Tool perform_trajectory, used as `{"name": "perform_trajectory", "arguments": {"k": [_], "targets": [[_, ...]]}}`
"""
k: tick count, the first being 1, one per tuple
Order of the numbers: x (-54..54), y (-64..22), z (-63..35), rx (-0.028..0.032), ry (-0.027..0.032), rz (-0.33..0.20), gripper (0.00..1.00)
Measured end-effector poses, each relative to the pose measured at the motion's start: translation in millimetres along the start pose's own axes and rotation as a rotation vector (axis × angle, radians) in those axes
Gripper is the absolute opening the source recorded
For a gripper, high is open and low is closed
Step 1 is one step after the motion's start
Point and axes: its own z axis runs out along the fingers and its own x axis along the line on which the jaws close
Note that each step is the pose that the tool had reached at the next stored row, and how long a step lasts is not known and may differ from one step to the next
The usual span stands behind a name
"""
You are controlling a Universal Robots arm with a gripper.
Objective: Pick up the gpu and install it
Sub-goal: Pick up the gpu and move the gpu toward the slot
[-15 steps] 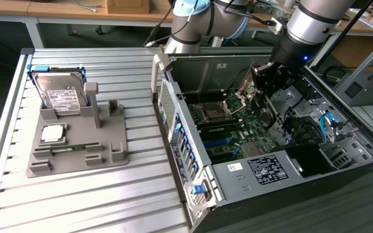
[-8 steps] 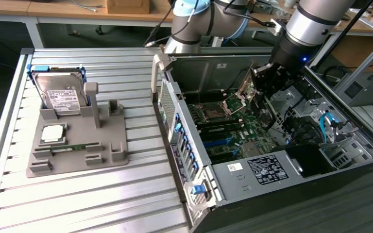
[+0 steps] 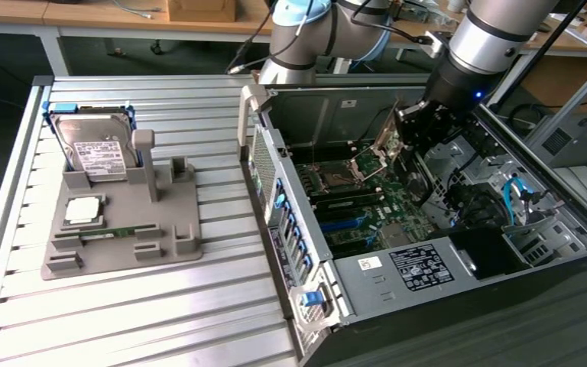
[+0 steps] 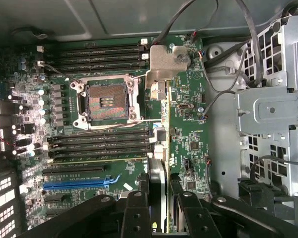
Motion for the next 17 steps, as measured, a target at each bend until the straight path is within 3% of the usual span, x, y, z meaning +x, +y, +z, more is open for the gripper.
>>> {"name": "perform_trajectory", "arguments": {"k": [12,17], "targets": [[0.5,-0.2,3.8,0.0,0.0,0.0,0.27],[2.2,-0.3,4.3,-0.0001,0.0009,-0.023,0.27]]}}
